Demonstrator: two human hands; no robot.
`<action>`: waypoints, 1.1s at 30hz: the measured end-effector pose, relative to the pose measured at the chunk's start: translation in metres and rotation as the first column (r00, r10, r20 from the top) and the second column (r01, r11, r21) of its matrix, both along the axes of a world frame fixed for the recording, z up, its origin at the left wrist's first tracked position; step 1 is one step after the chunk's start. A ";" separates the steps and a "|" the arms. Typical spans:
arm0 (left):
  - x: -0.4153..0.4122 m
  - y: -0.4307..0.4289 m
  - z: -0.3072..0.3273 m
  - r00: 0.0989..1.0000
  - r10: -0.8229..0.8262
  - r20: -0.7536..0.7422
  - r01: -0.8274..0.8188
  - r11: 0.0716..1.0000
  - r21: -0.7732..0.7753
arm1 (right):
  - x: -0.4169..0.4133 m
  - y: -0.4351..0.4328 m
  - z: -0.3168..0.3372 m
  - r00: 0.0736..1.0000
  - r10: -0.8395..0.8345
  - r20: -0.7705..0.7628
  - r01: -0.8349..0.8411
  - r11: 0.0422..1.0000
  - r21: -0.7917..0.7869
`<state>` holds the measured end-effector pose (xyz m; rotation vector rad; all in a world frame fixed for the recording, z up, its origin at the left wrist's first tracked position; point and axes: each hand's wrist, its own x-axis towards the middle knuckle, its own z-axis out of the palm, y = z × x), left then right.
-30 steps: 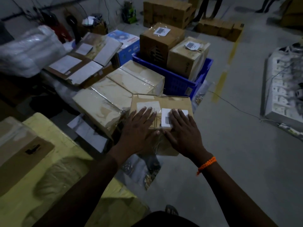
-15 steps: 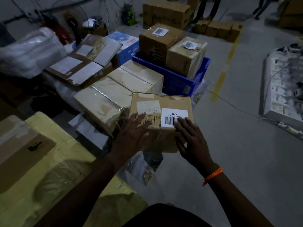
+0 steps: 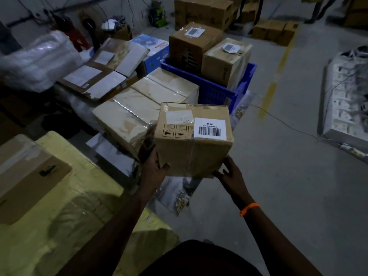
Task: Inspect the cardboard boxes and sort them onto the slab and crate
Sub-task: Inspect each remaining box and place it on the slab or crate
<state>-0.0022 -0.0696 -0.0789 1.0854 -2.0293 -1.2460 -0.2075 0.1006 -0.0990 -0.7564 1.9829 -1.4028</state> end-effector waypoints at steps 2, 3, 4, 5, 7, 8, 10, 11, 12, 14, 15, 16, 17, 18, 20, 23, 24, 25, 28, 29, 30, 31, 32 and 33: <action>0.001 0.001 0.009 0.998 0.069 -0.011 -0.069 0.997 -0.032 | 0.001 0.003 0.011 0.998 -0.067 0.004 0.067 0.997 -0.037; 0.003 0.000 0.013 0.995 0.100 -0.018 -0.101 0.991 -0.085 | 0.000 0.005 0.017 0.997 -0.080 -0.011 0.079 0.995 -0.063; 0.004 -0.002 0.018 0.992 0.125 -0.026 -0.127 0.982 -0.137 | -0.002 0.007 0.022 0.996 -0.084 -0.028 0.081 0.993 -0.086; 0.004 -0.001 0.024 0.989 0.147 -0.030 -0.150 0.972 -0.179 | -0.005 0.007 0.028 0.996 -0.079 -0.039 0.074 0.992 -0.107; 0.004 0.003 0.030 0.985 0.163 -0.053 -0.170 0.970 -0.172 | -0.009 0.005 0.036 0.998 -0.046 -0.049 0.039 0.990 -0.136; 0.004 0.005 0.029 0.986 0.154 -0.059 -0.161 0.978 -0.135 | -0.011 0.002 0.036 0.998 -0.029 -0.058 0.021 0.991 -0.131; 0.003 0.006 0.022 0.987 0.158 -0.013 -0.158 0.984 -0.082 | -0.012 -0.005 0.030 0.999 0.002 -0.049 -0.006 0.997 -0.074; 0.004 0.005 0.014 0.986 0.163 0.042 -0.160 0.985 -0.068 | -0.011 -0.008 0.024 0.999 0.018 -0.034 -0.019 0.999 -0.040; 0.006 0.003 0.005 0.981 0.165 0.103 -0.160 0.985 -0.057 | -0.010 -0.010 0.016 0.999 0.037 -0.028 -0.037 0.999 -0.006; 0.011 0.000 -0.009 0.967 0.157 0.201 -0.153 0.988 -0.033 | -0.007 -0.014 0.001 0.997 0.077 -0.003 -0.076 0.997 0.029; 0.014 0.000 -0.014 0.962 0.144 0.231 -0.143 0.989 -0.022 | -0.003 -0.017 -0.004 0.996 0.084 0.008 -0.084 0.996 0.035; 0.017 0.000 -0.019 0.959 0.133 0.250 -0.133 0.991 -0.018 | 0.001 -0.018 -0.007 0.996 0.089 0.019 -0.090 0.995 0.040; 0.019 0.001 -0.022 0.957 0.125 0.260 -0.122 0.992 -0.027 | 0.005 -0.019 -0.009 0.995 0.092 0.035 -0.093 0.995 0.046; 0.021 0.000 -0.025 0.956 0.121 0.267 -0.114 0.993 -0.041 | 0.007 -0.020 -0.012 0.995 0.090 0.041 -0.093 0.993 0.067; 0.021 -0.004 -0.029 0.955 0.106 0.278 -0.093 0.994 -0.057 | 0.007 -0.022 -0.018 0.996 0.082 0.038 -0.086 0.989 0.121; 0.016 -0.013 -0.037 0.941 0.039 0.337 -0.012 0.996 -0.083 | 0.001 -0.028 -0.028 0.985 0.153 -0.086 -0.126 0.959 0.254; 0.015 -0.016 -0.040 0.927 0.027 0.375 0.016 0.994 -0.112 | 0.002 -0.032 -0.031 0.966 0.200 -0.165 -0.143 0.941 0.306; 0.013 -0.020 -0.044 0.913 0.020 0.408 0.050 0.986 -0.159 | 0.002 -0.037 -0.035 0.934 0.251 -0.254 -0.154 0.925 0.347; 0.002 -0.030 -0.051 0.865 -0.042 0.499 0.236 0.913 -0.333 | 0.009 -0.060 -0.033 0.793 0.358 -0.494 -0.128 0.889 0.439; -0.005 -0.032 -0.048 0.845 -0.076 0.530 0.299 0.888 -0.350 | 0.010 -0.070 -0.031 0.740 0.400 -0.541 -0.135 0.876 0.462; -0.012 -0.034 -0.046 0.822 -0.105 0.559 0.348 0.871 -0.347 | 0.011 -0.080 -0.025 0.695 0.442 -0.568 -0.147 0.860 0.489; -0.019 -0.036 -0.043 0.794 -0.130 0.593 0.383 0.866 -0.322 | 0.010 -0.089 -0.026 0.653 0.492 -0.576 -0.167 0.835 0.524; -0.025 -0.038 -0.044 0.759 -0.144 0.635 0.409 0.865 -0.291 | 0.010 -0.096 -0.025 0.623 0.538 -0.568 -0.177 0.804 0.568; -0.028 -0.038 -0.046 0.718 -0.148 0.681 0.430 0.863 -0.266 | 0.010 -0.100 -0.027 0.600 0.571 -0.560 -0.172 0.776 0.606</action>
